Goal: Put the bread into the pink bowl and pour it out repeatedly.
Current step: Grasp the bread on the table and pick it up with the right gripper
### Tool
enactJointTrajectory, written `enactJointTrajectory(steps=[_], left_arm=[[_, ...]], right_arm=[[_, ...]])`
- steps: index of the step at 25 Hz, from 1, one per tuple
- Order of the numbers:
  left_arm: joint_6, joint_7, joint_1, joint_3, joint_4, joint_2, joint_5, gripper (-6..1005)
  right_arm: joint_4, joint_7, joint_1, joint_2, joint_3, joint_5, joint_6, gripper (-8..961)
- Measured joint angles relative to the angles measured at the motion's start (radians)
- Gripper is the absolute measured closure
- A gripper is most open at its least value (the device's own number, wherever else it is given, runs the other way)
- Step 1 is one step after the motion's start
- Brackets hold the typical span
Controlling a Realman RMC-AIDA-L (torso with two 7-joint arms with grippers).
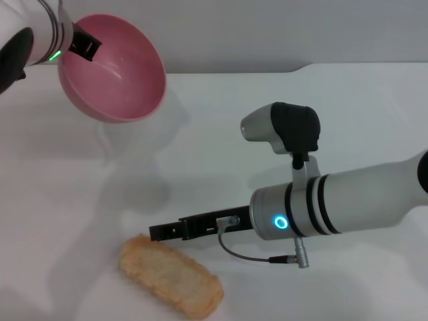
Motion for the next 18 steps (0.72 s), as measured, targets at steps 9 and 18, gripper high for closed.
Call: enactJointTrajectory(steps=[9, 18], left_arm=[[-0.02, 0.021, 0.005, -0.012, 0.022, 0.002, 0.004, 950], [-0.024, 0.046, -0.002, -0.014, 0.021, 0.003, 0.006, 951]], right_arm=[[0.003, -0.083, 0.004, 0.001, -0.002, 0.136, -0.007, 263], [0.039, -0.094, 0.01, -0.001, 0.015, 0.149, -0.02, 269]])
